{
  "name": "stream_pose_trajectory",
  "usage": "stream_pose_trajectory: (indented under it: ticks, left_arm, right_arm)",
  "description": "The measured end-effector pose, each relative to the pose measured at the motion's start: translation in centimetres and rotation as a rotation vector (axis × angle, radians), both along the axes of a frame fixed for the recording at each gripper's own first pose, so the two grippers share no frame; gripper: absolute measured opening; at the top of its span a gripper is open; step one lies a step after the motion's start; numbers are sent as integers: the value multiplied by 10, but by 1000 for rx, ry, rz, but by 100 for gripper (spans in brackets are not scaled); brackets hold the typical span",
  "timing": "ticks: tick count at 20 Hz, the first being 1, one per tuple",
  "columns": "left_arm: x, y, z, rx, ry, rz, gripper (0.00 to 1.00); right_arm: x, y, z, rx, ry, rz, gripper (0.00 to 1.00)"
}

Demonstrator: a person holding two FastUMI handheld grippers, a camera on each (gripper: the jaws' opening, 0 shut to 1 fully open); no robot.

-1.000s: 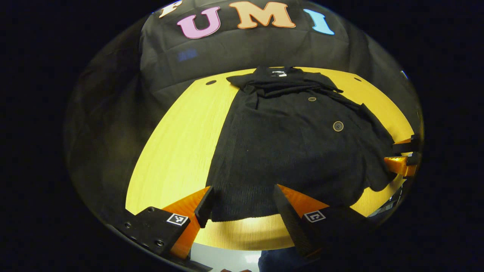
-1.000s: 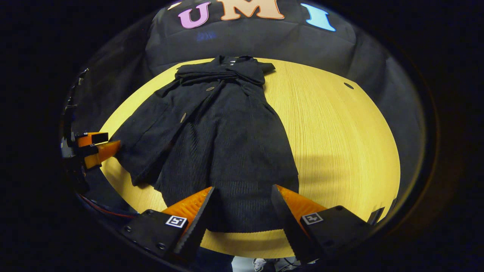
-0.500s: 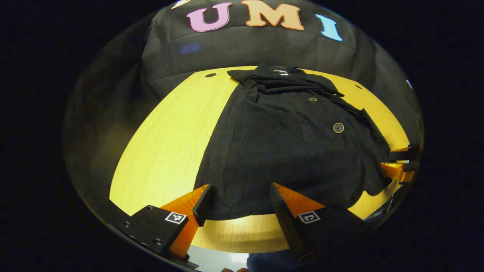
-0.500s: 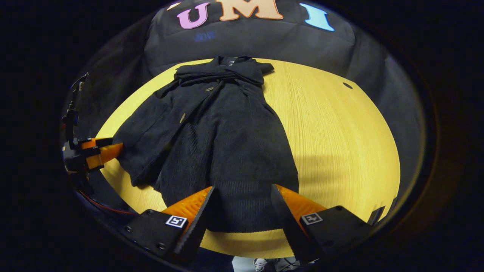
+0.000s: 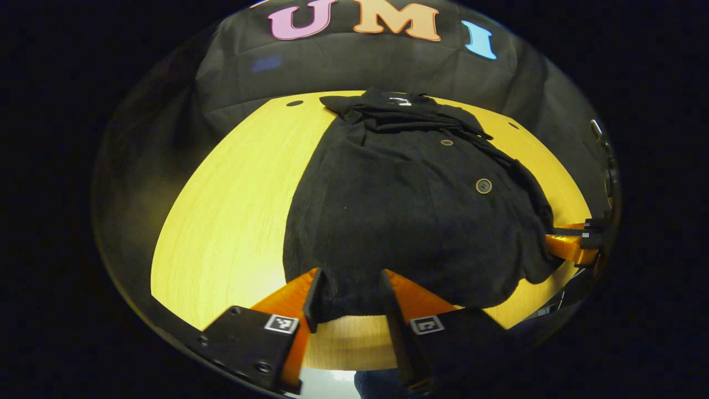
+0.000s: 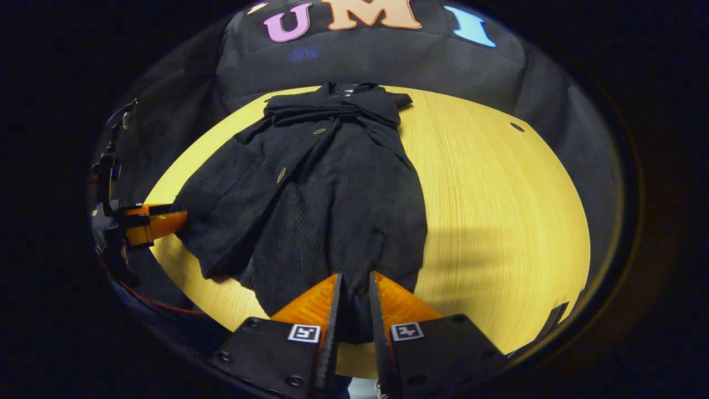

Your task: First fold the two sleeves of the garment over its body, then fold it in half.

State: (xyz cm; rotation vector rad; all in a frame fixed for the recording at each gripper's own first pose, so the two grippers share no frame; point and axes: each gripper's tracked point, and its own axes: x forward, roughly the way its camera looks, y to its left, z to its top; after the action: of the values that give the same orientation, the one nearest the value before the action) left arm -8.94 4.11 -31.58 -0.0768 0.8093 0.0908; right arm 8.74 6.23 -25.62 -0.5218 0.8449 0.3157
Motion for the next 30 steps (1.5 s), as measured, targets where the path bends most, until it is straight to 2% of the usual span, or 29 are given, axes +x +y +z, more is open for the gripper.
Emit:
stream_pose_trajectory:
  ticks: [2, 3, 4, 5, 6, 7, 8, 9, 10, 14, 18, 26, 30]
  left_arm:
    - [3, -4, 2, -15, -3, -29, 33]
    - [2, -6, 2, -15, 1, -45, 25]
    - [2, -6, 1, -21, 6, -56, 20]
    - [2, -7, 2, -34, 9, -66, 20]
    - [2, -5, 3, -49, 8, -64, 17]
    - [3, -5, 2, -66, 9, -62, 15]
    - [3, -5, 4, -88, -1, -54, 7]
    - [1, -5, 4, -111, -3, -47, 6]
    - [1, -5, 4, -131, -10, -41, 0]
    - [1, -5, 5, -167, -12, -45, 0]
    - [4, -5, 9, -136, 19, -73, 0]
    - [34, 1, 60, -168, -79, -182, 0]
    - [55, 0, 91, -183, -143, -279, 0]
  right_arm:
    - [0, 0, 0, -8, -5, 5, 24]
    - [0, 0, 1, -3, -11, 5, 24]
    - [-1, 3, -2, 14, 4, 19, 24]
    - [-1, 5, -2, 24, 16, 12, 23]
    - [-4, 7, -3, 35, 39, 12, 14]
    - [-5, 7, -1, 43, 52, 7, 14]
    - [-3, 7, -1, 44, 58, 11, 10]
    - [-4, 6, -1, 49, 56, 10, 10]
    - [-4, 6, 0, 51, 48, 2, 6]
    - [-5, 9, 0, 46, 17, -51, 3]
    - [-10, 27, -2, 135, 45, -84, 2]
    - [0, 64, 43, 224, -70, -109, 2]
    - [7, 84, 69, 248, -151, -133, 2]
